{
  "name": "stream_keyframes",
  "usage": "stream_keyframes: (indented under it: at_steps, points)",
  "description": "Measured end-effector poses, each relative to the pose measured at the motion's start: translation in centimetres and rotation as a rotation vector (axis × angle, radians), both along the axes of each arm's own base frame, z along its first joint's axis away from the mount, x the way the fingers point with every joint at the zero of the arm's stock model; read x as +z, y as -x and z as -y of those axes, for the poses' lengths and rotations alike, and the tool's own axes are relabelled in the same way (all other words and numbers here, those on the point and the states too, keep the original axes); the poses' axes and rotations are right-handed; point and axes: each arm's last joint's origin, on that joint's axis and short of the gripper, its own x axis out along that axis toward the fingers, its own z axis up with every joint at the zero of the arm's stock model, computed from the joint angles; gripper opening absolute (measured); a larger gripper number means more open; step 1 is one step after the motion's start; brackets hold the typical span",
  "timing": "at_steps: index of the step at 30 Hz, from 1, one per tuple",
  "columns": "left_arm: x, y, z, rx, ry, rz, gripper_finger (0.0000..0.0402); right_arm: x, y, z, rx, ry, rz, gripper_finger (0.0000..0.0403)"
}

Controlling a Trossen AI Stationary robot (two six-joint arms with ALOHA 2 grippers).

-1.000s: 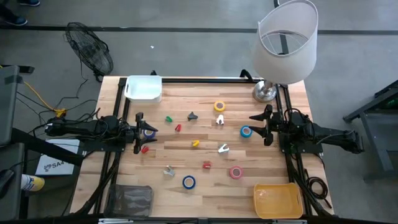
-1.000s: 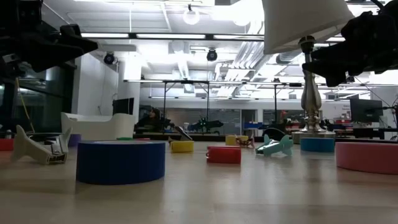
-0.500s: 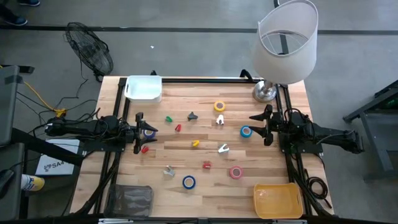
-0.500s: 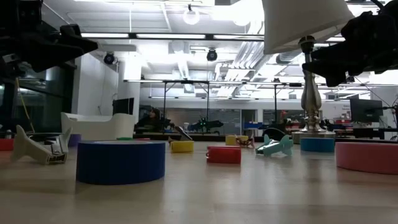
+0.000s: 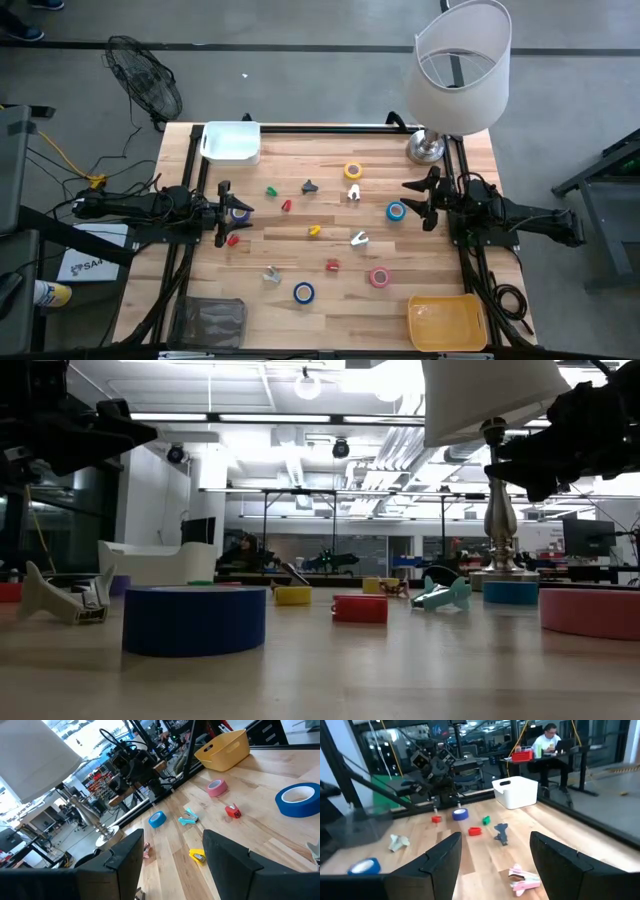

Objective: Pick and place Stapler, Stapler remover, tape
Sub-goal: Put the blue tape into the yellow bin

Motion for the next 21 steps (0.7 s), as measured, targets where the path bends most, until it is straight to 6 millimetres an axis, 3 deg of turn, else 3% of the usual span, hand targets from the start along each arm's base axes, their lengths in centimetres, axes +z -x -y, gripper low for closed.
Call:
stream_keyframes:
  at_steps: [8,17,21]
  points:
    - [0.0,0.0,0.0,0.0,0.0,0.0,0.0199,0.3,0.0,-0.1,0.026,-0.183,0.064,0.0227]
    - [0.0,0.0,0.0,0.0,0.0,0.0,0.0199,0.8,0.1,-0.1,0.03,-0.277,0.1,0.0227]
    - [0.0,0.0,0.0,0.0,0.0,0.0,0.0199,3.0,0.4,-0.2,0.035,-0.315,0.053,0.0227]
